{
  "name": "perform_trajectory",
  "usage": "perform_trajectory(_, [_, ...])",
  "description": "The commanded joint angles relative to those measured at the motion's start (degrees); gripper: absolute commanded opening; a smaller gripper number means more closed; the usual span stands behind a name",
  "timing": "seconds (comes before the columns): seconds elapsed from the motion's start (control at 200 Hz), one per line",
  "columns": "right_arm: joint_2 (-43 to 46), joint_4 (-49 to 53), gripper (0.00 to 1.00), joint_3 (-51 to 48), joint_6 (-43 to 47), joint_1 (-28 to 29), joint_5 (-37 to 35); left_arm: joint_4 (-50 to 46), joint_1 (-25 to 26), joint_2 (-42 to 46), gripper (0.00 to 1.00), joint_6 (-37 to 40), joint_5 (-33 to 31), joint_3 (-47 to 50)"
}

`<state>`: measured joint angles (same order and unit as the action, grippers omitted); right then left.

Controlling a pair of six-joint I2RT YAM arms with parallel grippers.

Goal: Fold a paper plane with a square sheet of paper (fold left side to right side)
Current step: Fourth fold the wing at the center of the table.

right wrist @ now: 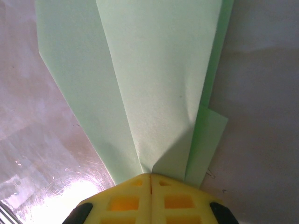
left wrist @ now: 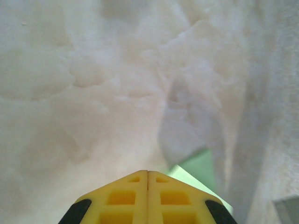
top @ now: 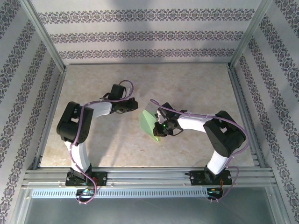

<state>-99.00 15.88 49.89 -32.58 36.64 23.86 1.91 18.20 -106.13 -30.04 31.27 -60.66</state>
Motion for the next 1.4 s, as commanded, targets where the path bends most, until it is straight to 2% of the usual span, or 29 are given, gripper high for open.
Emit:
perform_trajectory(0.0, [-3.4, 8.9, 0.00, -2.8, 1.3, 0.1, -8.5, 0.4, 1.4, 5.5, 0.00, 1.2, 2.3, 3.6])
perform_trajectory(0.095, [-3.2, 8.8, 0.00, -3.0, 1.4, 0.0, -8.5, 2.4, 3.7, 6.5, 0.00, -0.7, 5.4, 5.4])
perform_trajectory(0.235, [-3.3, 8.6, 0.00, -3.2, 1.3, 0.0, -8.6, 8.4, 7.8, 2.7, 0.00, -5.3, 10.8, 4.8])
perform_trajectory(0.34, [-3.6, 8.5, 0.00, -3.2, 1.2, 0.0, -8.3, 8.3, 9.7, -0.5, 0.00, -5.6, 10.2, 2.4])
perform_trajectory(0.585, [-3.4, 8.5, 0.00, -3.1, 1.4, -0.1, -7.7, 8.4, 9.8, -6.0, 0.00, -5.9, 7.9, 0.6])
perform_trajectory(0.789, [-2.3, 8.0, 0.00, -2.8, 1.5, -0.1, -5.0, 3.5, 9.7, -9.2, 0.00, -4.1, 4.9, -1.6])
perform_trajectory(1.394, [9.5, -0.7, 0.00, -0.4, -3.7, -3.9, 6.5, 5.8, 9.8, -9.7, 0.00, -5.1, 4.9, 4.2])
